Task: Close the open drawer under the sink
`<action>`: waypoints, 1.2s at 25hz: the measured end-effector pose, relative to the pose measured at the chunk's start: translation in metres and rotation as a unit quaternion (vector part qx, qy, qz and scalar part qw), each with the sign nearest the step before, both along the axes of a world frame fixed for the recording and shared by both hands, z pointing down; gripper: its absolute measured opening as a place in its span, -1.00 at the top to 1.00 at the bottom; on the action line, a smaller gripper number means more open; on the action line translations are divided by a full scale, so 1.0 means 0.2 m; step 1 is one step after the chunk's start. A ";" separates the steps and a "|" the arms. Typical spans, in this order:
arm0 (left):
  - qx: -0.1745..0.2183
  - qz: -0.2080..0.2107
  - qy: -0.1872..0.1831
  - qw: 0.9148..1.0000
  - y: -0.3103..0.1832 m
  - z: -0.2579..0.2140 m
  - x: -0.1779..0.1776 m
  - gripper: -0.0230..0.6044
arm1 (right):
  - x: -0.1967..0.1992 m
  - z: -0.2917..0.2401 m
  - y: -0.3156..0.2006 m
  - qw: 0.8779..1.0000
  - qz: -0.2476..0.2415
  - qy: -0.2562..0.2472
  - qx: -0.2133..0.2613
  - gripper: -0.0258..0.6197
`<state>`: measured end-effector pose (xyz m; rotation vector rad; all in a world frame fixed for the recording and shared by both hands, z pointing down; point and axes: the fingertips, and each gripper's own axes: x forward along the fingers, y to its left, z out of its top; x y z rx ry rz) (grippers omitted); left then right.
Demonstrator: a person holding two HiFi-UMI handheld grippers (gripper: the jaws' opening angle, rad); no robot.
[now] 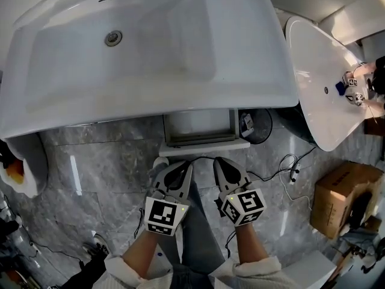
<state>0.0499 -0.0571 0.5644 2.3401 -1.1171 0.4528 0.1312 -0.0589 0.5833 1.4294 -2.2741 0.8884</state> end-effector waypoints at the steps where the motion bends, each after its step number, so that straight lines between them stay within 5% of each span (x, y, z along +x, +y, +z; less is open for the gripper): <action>1: -0.001 0.001 -0.004 1.000 0.00 0.03 0.00 0.88 | 0.00 0.03 0.00 1.000 0.000 0.000 -0.002 0.89; 18: -0.033 -0.004 -0.043 0.999 -0.04 0.39 0.02 0.88 | 0.07 0.35 -0.06 1.000 0.017 0.008 -0.012 0.89; 30: -0.039 -0.025 -0.026 0.999 -0.07 0.38 0.02 0.88 | 0.07 0.31 -0.10 0.999 0.035 0.019 0.008 0.89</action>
